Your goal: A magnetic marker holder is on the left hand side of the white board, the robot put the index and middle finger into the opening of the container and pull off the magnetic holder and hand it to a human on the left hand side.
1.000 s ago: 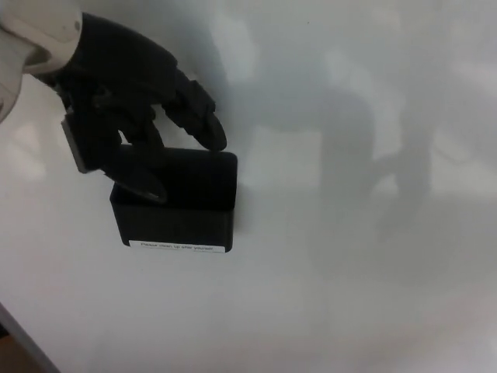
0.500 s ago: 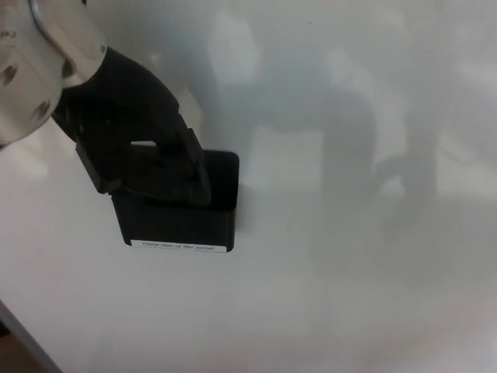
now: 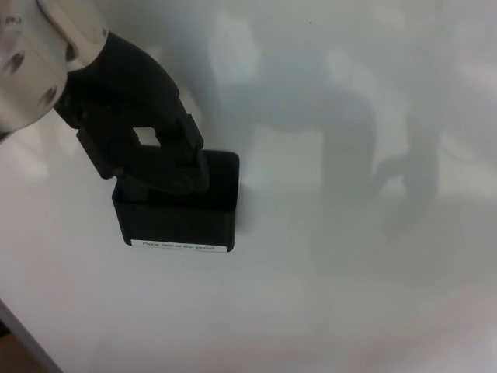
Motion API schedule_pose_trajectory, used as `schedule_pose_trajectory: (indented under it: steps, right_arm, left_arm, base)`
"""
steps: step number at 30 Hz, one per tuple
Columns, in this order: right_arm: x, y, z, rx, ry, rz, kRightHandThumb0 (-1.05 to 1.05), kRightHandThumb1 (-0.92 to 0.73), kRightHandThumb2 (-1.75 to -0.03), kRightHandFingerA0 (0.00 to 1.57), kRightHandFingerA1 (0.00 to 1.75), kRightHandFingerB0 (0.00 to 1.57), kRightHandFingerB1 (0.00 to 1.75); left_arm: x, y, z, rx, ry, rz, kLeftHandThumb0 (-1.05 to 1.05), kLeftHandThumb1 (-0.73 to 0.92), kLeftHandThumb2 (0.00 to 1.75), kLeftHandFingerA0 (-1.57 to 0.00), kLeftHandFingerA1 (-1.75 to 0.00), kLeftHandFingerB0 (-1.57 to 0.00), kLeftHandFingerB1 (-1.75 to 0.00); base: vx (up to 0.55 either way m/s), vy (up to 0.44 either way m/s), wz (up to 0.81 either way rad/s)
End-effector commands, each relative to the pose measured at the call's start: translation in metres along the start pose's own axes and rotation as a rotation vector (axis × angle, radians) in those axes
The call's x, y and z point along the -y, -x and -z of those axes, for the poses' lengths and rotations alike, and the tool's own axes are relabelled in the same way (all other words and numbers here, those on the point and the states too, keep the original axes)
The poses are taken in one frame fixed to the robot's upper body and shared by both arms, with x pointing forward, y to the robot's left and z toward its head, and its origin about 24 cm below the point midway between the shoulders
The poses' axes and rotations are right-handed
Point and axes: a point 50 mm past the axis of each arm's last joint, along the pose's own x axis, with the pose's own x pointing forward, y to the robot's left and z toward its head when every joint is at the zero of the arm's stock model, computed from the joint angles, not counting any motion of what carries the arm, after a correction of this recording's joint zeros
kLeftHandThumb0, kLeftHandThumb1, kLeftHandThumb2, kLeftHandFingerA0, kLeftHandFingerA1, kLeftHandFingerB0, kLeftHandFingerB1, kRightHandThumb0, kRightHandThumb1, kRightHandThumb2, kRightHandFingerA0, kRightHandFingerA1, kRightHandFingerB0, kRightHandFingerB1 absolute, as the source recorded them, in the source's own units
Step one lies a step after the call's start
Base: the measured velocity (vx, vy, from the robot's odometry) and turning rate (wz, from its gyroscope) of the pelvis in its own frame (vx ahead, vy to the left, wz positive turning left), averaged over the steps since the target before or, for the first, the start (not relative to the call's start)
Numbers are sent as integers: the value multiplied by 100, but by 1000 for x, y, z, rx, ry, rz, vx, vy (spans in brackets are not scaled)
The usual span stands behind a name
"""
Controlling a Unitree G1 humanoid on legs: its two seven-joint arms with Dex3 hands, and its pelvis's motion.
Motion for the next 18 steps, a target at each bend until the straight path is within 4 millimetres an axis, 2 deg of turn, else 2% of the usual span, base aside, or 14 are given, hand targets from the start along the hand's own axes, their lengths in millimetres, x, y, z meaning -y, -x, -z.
schedule_pose_trajectory:
  steps: [1, 2, 6, 7, 8, 11, 12, 13, 14, 15, 16, 17, 18]
  right_arm:
    - [6, 1, 3, -2, 11, 18, -57, -55, -80, 58, 57, 16, 39]
    - [6, 2, 3, -2, 7, 17, -56, -55, -80, 57, 57, 16, 39]
    - [6, 3, 3, -3, 6, 16, -56, -55, -80, 57, 56, 16, 39]
    - [6, 3, 3, -2, 7, 16, -55, -55, -79, 57, 56, 16, 39]
    - [6, 3, 3, -2, 8, 16, -55, -54, -79, 57, 56, 17, 39]
    - [6, 2, 2, 3, 3, 18, -54, -54, -79, 57, 56, 17, 39]
    - [7, 2, 2, 5, 6, 19, -56, -55, -80, 57, 56, 17, 39]
    - [7, 1, 2, 7, 13, 18, -58, -56, -81, 57, 56, 15, 39]
    - [7, 1, 1, 6, 19, 16, -58, -56, -81, 57, 56, 15, 39]
    - [7, 1, 2, 6, 19, 17, -58, -56, -82, 55, 56, 16, 39]
    - [7, 1, 2, 6, 18, 17, -58, -56, -82, 55, 56, 16, 39]
    - [7, 1, 2, 7, 17, 17, -58, -57, -83, 55, 57, 16, 40]
    - [7, 1, 2, 8, 17, 17, -58, -57, -83, 55, 57, 16, 40]
  left_arm:
    - [-3, 10, -7, -48, -66, -55, -94, 67, 105, -17, -48, -3, -17]
    - [-2, 6, -8, -53, -75, -44, -90, 66, 109, -7, -46, 0, -14]
    - [3, -1, -7, -61, -107, -53, -95, 68, 104, -14, -46, -5, -21]
    - [5, -3, -6, -63, -113, -56, -96, 85, 66, -17, -34, -7, -22]
    - [6, -5, -4, -69, -113, -49, -39, 31, 99, -3, -51, 0, -46]
    - [7, -8, -2, -83, -119, -52, -39, 30, 99, -3, -51, 0, -46]
    - [7, -9, -1, -84, -128, -56, -100, 69, 93, -13, -42, -8, -26]
    - [8, -11, -1, -100, -143, -59, -99, 70, 105, -20, -49, -11, -39]
    - [9, -13, 0, -120, -152, -60, -99, 70, 105, -20, -49, -11, -39]
    - [9, -15, 0, -129, -165, -67, -101, 92, 68, -35, -42, -23, -32]
    - [9, -15, 0, -134, -173, -73, -101, 92, 68, -35, -42, -23, -32]
    - [9, -19, 2, -140, -168, -84, -98, 76, 111, -36, -54, -15, -42]
    - [9, -20, 2, -141, -165, -86, -98, 76, 111, -36, -54, -15, -42]
  base:
    - [0, 0, 0]
    - [0, 0, 0]
    - [0, 0, 0]
    - [0, 0, 0]
    - [0, 0, 0]
    - [0, 0, 0]
    - [0, 0, 0]
    - [0, 0, 0]
    - [0, 0, 0]
    - [0, 0, 0]
    - [0, 0, 0]
    - [0, 0, 0]
    - [0, 0, 0]
